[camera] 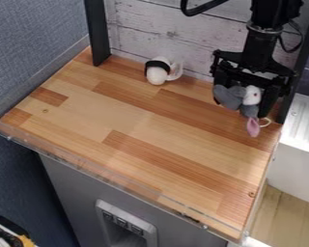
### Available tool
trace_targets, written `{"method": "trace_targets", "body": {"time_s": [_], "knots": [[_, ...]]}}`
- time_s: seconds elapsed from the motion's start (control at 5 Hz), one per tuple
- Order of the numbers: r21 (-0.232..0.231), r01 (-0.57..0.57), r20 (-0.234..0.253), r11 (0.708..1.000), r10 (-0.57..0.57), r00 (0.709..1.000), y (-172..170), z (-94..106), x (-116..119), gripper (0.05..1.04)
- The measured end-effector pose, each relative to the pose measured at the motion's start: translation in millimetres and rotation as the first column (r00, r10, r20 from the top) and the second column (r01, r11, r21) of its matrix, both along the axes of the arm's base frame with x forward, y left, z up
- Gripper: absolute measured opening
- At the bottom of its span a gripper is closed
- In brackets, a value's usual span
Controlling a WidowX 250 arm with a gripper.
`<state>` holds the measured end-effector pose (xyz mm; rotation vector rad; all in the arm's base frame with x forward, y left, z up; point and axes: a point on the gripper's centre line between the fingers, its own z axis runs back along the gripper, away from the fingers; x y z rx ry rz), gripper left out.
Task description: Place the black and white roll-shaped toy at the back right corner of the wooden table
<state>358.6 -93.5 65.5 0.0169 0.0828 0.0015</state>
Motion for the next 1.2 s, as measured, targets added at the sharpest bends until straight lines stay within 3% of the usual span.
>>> {"method": "trace_targets", "body": {"time_s": [0.2, 0.6, 0.8, 1.2], "knots": [[-0.002, 0.083, -0.003, 0.997, -0.083, 0.997, 0.8, 0.4, -0.2, 1.007], [-0.011, 0.325, -0.019, 0.946, -0.325, 0.945, -1.4, -1.9, 16.5, 1.007], [-0.012, 0.343, -0.021, 0.939, -0.343, 0.939, -3.9, -1.2, 22.5, 1.007], [-0.008, 0.231, -0.029, 0.973, -0.231, 0.973, -8.3, -21.2, 28.9, 1.007]]}}
